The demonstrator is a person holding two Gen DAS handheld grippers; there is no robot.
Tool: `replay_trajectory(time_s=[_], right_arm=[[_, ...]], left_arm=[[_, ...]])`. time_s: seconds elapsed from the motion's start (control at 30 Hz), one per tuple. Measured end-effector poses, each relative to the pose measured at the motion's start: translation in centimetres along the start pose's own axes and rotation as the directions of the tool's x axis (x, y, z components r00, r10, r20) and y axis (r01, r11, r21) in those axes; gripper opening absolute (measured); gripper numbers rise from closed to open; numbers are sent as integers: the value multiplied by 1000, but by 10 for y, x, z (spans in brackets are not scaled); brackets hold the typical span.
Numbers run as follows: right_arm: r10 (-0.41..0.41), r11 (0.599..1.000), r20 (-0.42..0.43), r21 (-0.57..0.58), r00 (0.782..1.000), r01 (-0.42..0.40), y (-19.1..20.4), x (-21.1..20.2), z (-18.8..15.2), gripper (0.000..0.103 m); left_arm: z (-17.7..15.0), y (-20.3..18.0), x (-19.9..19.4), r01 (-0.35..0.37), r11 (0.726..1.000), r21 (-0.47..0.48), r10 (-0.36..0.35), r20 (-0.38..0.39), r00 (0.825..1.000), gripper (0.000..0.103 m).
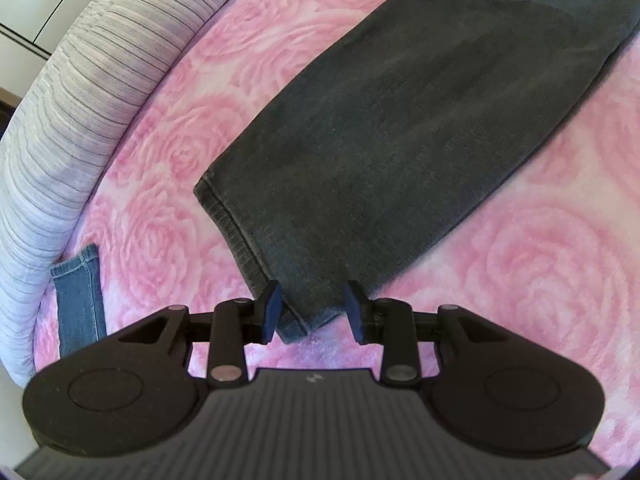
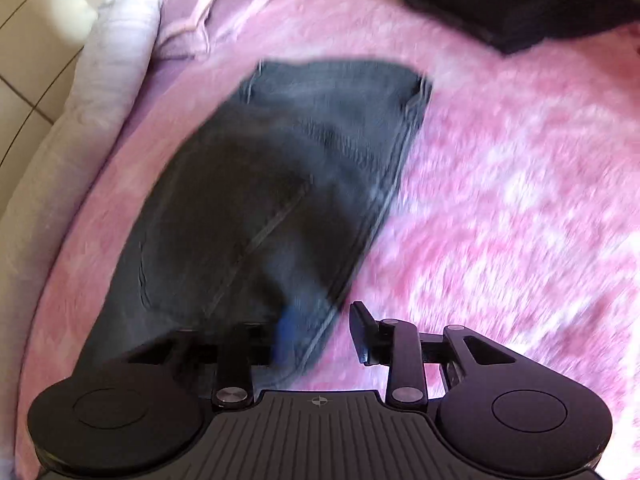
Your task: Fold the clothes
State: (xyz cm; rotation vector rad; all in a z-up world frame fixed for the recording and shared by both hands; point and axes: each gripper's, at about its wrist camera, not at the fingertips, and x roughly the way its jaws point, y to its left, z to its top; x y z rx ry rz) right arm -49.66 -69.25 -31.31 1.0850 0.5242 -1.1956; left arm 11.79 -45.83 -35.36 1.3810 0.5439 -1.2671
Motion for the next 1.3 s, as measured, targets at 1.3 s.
replay_trajectory(time_s=[1.3], right_arm=[[305,-349,-38,-934,952,74,488,81,-531,37]], left_arm=[[-184,128,-55,89,818,-568,61,239,969,49]])
